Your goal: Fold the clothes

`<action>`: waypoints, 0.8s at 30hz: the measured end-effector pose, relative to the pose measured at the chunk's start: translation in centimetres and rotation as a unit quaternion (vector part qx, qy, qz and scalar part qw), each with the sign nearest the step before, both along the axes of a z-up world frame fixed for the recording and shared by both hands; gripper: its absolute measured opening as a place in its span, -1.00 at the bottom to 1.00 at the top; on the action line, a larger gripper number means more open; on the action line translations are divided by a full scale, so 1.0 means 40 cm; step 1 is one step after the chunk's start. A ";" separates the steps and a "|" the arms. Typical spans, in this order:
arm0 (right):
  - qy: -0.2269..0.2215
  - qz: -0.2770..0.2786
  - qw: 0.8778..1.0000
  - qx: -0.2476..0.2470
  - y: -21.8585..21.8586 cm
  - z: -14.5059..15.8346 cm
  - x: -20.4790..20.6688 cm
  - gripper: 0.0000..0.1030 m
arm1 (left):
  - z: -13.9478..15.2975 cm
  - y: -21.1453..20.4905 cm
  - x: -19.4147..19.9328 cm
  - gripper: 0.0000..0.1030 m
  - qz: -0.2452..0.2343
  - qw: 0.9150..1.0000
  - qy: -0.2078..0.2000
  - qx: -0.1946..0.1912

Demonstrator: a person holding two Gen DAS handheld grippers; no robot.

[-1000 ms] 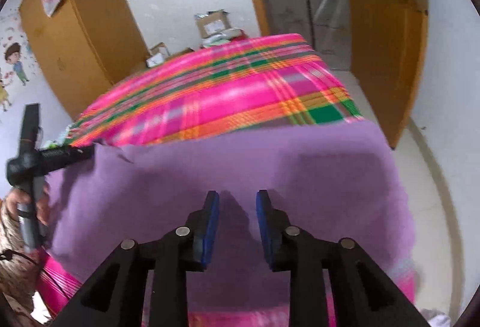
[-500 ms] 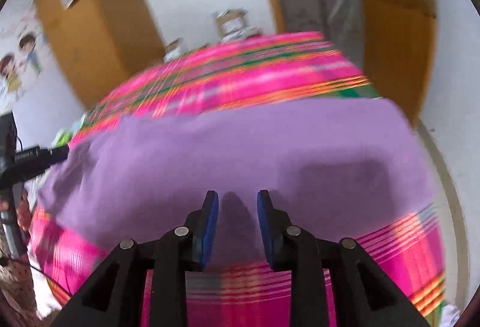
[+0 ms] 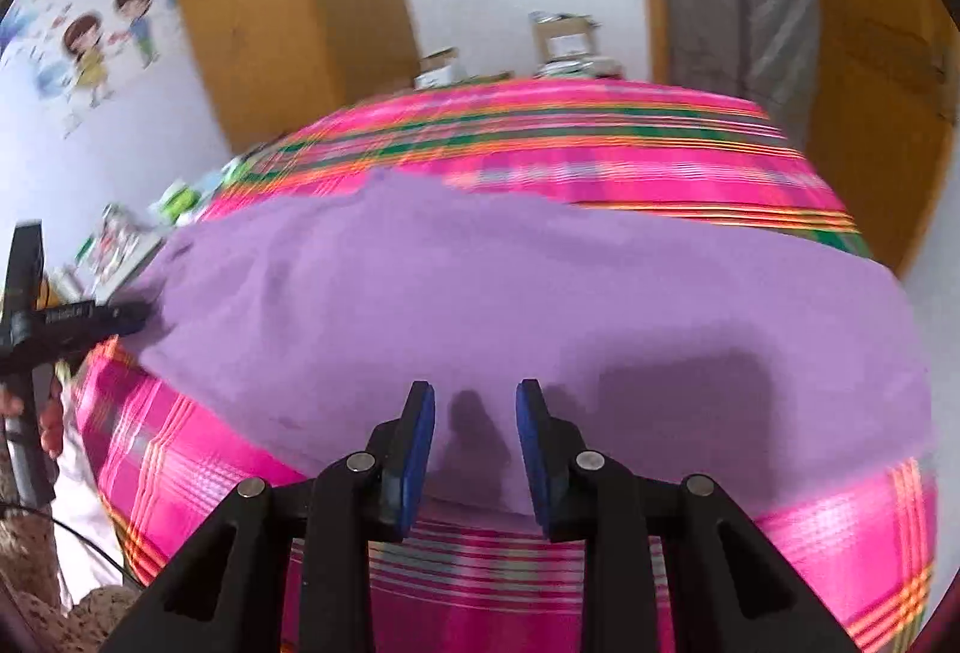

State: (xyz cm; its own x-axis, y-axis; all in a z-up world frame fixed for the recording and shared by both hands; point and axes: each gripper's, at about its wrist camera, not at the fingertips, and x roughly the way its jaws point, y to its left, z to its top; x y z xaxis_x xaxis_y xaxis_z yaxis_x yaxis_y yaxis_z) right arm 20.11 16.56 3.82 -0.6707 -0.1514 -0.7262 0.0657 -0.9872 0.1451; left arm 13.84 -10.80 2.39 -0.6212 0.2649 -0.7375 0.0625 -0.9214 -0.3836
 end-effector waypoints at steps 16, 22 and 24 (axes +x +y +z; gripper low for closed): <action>0.014 0.054 0.998 0.040 -0.134 -0.003 -0.002 -0.44 | -0.006 -0.127 0.067 -0.39 0.039 0.993 0.045 0.099; -0.004 0.070 0.997 0.039 -0.186 -0.029 -0.019 -0.44 | 0.005 -0.189 0.089 -0.39 0.098 0.990 0.060 0.083; 0.000 0.075 0.997 0.036 -0.200 -0.025 -0.021 -0.44 | -0.014 -0.211 0.085 -0.39 0.101 0.987 0.043 0.121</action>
State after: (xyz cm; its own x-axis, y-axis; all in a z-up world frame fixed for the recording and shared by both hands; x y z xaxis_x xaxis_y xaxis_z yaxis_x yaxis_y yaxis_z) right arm 19.27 8.55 2.84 -0.6450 -0.1968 -0.7384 0.2129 -0.9743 0.0736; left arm 17.22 -19.25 1.82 -0.7374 0.2911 -0.6095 0.1926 -0.7743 -0.6028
